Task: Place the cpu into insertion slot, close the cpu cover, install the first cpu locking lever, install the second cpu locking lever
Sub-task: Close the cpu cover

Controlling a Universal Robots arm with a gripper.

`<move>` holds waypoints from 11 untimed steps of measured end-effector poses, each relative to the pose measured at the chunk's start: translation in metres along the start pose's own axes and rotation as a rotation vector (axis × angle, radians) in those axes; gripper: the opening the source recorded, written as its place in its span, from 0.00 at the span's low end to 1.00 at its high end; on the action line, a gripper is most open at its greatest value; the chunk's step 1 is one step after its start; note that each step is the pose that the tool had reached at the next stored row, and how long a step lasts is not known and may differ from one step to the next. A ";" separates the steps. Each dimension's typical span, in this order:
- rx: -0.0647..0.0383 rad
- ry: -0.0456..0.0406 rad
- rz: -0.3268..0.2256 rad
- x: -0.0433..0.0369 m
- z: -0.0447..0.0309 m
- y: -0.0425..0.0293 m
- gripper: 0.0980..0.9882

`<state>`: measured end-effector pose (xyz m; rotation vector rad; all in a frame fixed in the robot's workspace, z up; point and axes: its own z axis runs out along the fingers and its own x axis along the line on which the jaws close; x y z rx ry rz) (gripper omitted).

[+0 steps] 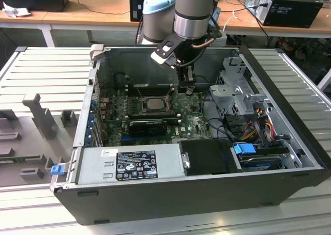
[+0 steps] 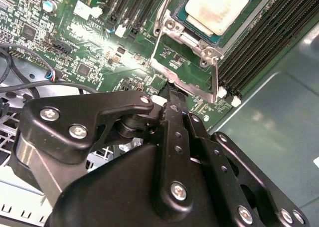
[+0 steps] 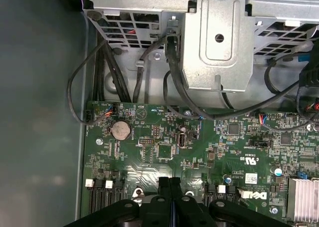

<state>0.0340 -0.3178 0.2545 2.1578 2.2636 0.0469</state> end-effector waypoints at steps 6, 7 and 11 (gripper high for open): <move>0.000 0.0000 0.000 0.0001 -0.0001 -0.0016 0.01; 0.000 0.0000 0.000 0.0001 -0.0001 -0.0018 0.01; 0.000 0.0000 0.000 0.0001 -0.0001 -0.0025 0.01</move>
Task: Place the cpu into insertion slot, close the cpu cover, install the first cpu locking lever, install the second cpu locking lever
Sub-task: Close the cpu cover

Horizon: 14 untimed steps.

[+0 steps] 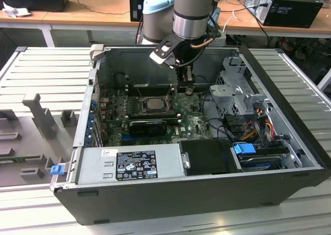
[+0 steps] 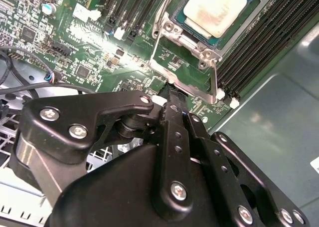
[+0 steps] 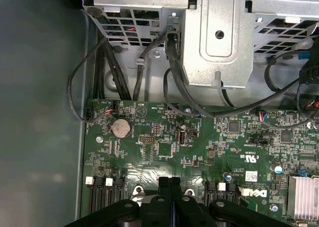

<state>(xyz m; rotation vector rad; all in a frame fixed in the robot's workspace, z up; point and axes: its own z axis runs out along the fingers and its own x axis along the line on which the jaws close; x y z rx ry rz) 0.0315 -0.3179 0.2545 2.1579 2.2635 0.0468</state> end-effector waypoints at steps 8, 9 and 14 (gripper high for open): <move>0.000 0.0000 0.000 0.0001 -0.0001 -0.0027 0.01; 0.000 0.0000 0.000 0.0002 -0.0001 -0.0034 0.01; 0.000 0.0000 0.000 0.0003 -0.0001 -0.0053 0.01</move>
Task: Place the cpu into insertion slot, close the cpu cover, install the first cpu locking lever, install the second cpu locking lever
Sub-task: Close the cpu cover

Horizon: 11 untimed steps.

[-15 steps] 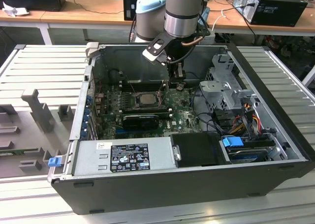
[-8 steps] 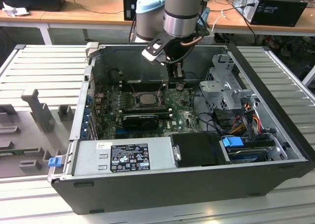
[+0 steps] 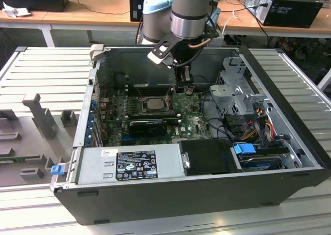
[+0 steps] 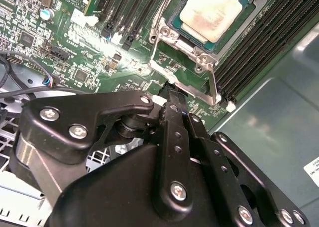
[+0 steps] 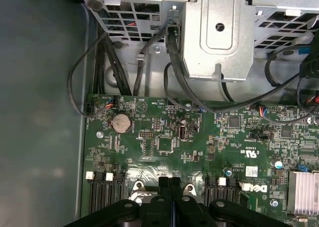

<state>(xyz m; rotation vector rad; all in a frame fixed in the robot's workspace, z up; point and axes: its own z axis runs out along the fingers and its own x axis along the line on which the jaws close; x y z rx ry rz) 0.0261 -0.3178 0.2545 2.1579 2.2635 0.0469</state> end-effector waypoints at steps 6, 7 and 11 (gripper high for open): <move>0.000 0.0000 0.000 0.0001 -0.0001 -0.0027 0.01; 0.000 -0.0001 0.000 0.0001 -0.0001 -0.0031 0.01; 0.000 0.0000 0.000 0.0002 -0.0002 -0.0049 0.01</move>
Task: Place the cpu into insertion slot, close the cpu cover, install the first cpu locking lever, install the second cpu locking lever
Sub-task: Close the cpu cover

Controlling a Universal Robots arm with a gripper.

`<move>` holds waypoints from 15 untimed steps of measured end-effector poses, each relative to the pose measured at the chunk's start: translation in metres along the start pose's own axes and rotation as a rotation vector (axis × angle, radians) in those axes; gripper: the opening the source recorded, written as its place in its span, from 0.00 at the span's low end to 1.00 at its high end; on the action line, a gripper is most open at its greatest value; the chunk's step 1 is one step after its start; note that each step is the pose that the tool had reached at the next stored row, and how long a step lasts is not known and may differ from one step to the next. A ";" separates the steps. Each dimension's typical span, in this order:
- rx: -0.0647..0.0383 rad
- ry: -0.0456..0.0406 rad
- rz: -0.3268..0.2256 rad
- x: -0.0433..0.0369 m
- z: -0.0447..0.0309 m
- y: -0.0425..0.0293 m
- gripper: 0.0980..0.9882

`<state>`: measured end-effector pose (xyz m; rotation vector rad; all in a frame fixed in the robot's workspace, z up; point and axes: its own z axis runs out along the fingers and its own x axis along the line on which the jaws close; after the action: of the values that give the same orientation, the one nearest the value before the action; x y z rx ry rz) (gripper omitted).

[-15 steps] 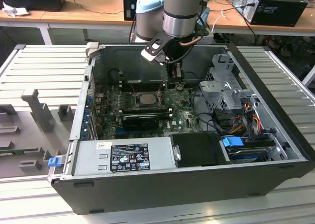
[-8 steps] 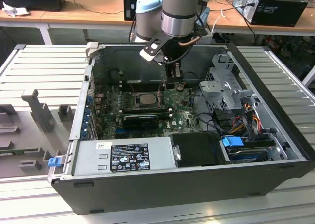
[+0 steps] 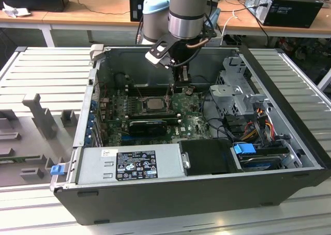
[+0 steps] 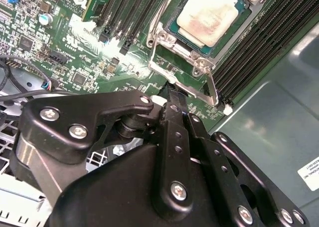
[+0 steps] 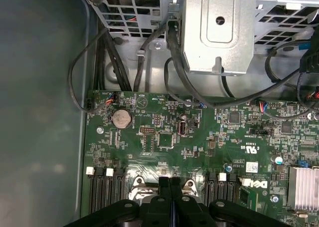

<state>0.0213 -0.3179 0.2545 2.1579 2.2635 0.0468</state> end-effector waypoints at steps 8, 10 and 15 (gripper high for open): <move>0.000 0.0000 0.000 0.0002 -0.0001 -0.0032 0.01; 0.000 0.0000 0.000 0.0002 -0.0001 -0.0037 0.01; 0.000 0.0000 0.000 0.0003 -0.0001 -0.0052 0.01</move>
<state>0.0161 -0.3179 0.2545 2.1579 2.2635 0.0468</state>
